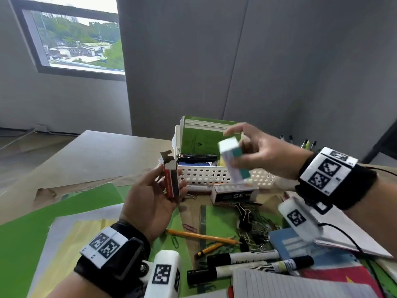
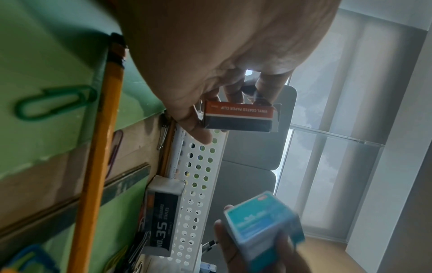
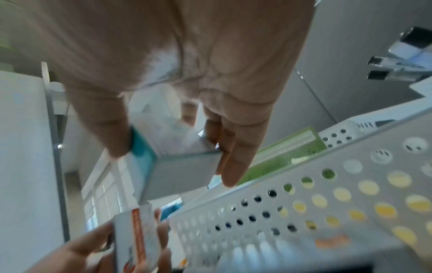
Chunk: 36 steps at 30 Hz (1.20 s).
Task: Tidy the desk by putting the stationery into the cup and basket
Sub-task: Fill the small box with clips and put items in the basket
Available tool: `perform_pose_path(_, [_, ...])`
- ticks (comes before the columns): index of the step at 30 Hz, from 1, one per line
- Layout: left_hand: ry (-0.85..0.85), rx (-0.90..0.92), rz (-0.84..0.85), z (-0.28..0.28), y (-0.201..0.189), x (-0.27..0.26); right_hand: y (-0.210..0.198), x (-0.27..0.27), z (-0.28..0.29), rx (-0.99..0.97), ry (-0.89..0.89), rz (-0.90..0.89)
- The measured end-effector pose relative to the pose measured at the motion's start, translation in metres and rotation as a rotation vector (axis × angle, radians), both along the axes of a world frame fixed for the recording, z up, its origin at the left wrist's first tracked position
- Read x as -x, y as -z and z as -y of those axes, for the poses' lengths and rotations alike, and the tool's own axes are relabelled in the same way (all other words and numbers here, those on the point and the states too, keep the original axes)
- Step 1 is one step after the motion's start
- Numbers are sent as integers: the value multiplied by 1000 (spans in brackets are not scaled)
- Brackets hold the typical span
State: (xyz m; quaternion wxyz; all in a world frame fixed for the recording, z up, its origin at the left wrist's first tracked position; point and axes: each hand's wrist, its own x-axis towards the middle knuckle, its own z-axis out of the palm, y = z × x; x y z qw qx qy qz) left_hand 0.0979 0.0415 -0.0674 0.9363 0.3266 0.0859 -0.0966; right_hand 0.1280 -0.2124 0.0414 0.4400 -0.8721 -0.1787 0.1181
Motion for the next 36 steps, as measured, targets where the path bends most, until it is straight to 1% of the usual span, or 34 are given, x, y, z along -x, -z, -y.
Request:
perform_pose_path(2, [-4,7,0,0,0,-1,-3,-16,-6,-88,152,-30])
perform_pose_path(5, [-3,12,17,0,1,-1,0,-45,-20,-69,314,-37])
perform_pose_path(7, [6,14,30,-1,1,0,2,-61,-35,-3,359,-72])
perform_pose_path(9, [11,12,33,-1,1,0,3,-72,-52,66,358,-93])
perform_pose_path(11, [13,12,29,-2,2,-1,6,-81,-70,208,307,-67])
perform_pose_path(14, [12,22,20,-2,2,-1,15,-92,-95,504,212,-9])
perform_pose_path(16, [15,30,15,-2,2,-1,24,-97,-107,571,194,-46])
perform_pose_path(20, [18,34,22,-1,2,-2,31,-101,-104,572,132,-132])
perform_pose_path(23, [26,43,34,-1,4,-2,26,-93,-83,352,183,-174])
perform_pose_path(24, [25,43,31,-1,4,-3,22,-87,-76,298,199,-137])
perform_pose_path(25, [30,43,28,-1,5,-3,19,-78,-69,288,202,-74])
perform_pose_path(27, [65,44,31,-1,6,-4,11,-54,-57,332,135,26])
perform_pose_path(29, [138,44,38,1,5,-2,4,-20,-48,443,-18,-7])
perform_pose_path(31, [218,25,39,4,3,1,6,10,-38,683,-148,-45])
perform_pose_path(33, [270,-11,46,7,-1,5,16,29,-26,916,-193,2])
perform_pose_path(34, [282,-30,49,7,-1,6,23,34,-20,987,-201,22])
perform_pose_path(36, [283,-46,61,7,-2,7,36,38,-11,1015,-209,-1])
